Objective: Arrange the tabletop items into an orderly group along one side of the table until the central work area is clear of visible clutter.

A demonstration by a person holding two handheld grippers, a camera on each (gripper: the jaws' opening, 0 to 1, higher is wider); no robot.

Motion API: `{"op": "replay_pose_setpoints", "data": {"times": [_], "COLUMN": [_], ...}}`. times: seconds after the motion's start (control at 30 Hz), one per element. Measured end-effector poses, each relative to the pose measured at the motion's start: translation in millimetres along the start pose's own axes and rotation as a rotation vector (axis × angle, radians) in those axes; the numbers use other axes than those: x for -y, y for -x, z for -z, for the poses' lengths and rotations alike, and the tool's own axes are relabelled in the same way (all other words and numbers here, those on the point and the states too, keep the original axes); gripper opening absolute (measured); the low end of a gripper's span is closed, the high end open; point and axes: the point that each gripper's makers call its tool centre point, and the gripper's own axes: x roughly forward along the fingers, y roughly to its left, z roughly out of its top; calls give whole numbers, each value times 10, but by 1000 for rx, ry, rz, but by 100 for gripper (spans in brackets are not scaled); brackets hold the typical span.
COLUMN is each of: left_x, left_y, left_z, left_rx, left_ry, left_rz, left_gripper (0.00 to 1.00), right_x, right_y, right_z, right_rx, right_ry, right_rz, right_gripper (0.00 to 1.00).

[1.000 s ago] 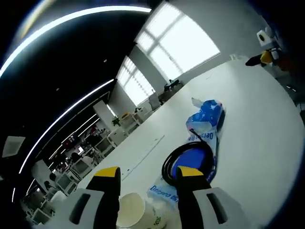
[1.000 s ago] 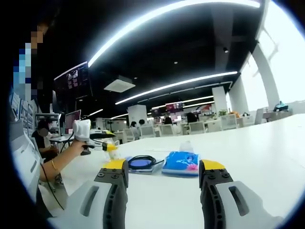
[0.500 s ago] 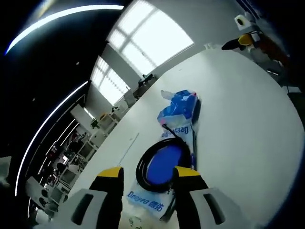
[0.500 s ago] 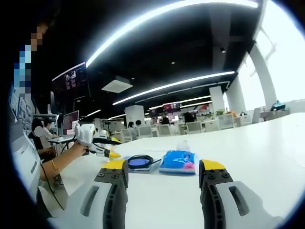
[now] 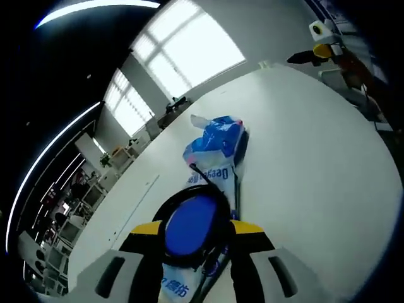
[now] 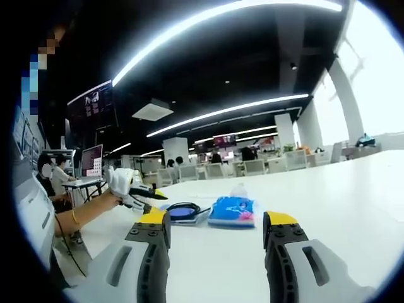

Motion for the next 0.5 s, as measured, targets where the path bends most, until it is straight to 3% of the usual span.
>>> {"op": "replay_pose_setpoints", "data": {"times": [0.2,0.37,0.5], "left_x": [-1,70,116], "left_y": [-64,-90,-77], "left_z": [46,8,5], "left_rx": [-33,-33,-64], "left_ry": [-23,-32,-67], "left_rz": [-5,25,59], "left_gripper": [32,27,25], "right_x": [50,117,131], "right_y": [40,82,94], "right_z": [22,38,29], "right_rx": [-13,-22,-20], "right_ry": [-4,-7,-11], "right_rz": [20,43,49], "right_gripper": [57,57,57]}}
